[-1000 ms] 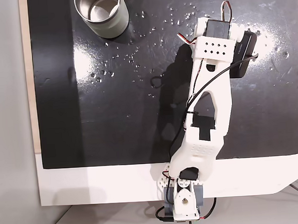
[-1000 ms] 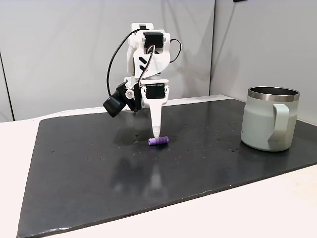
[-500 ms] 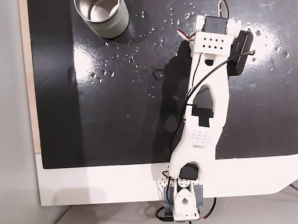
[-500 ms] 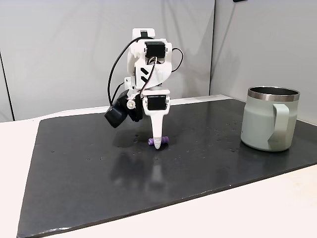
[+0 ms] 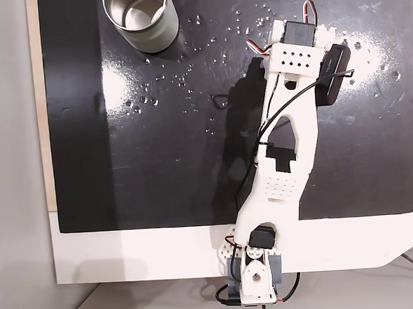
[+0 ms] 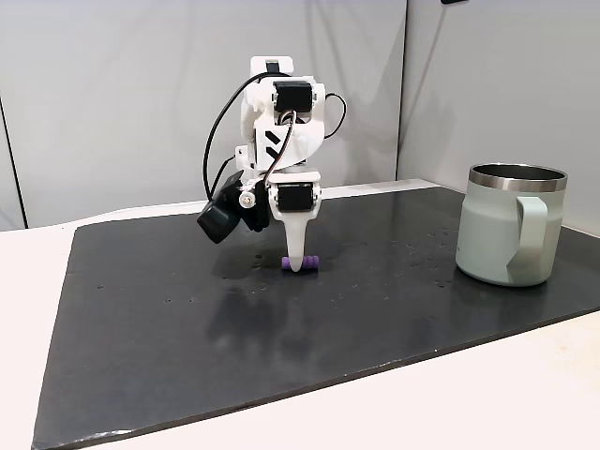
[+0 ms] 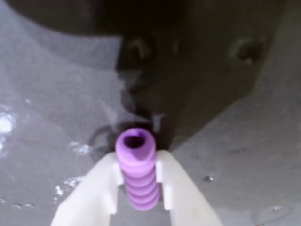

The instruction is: Grasp a pengrip and put it in the cup.

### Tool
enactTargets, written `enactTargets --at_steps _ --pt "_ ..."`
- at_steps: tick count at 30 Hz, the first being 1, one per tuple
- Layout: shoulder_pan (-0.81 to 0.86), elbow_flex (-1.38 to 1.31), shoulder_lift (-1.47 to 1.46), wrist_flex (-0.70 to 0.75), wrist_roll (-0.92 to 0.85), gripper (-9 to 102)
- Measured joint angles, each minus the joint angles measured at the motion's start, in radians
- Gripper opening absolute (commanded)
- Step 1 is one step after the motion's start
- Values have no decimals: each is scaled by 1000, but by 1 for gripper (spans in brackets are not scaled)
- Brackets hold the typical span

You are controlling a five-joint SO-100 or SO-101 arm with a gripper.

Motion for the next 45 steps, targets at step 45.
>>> enactTargets --at_steps 45 --pt "-275 -512 299 58 -97 0"
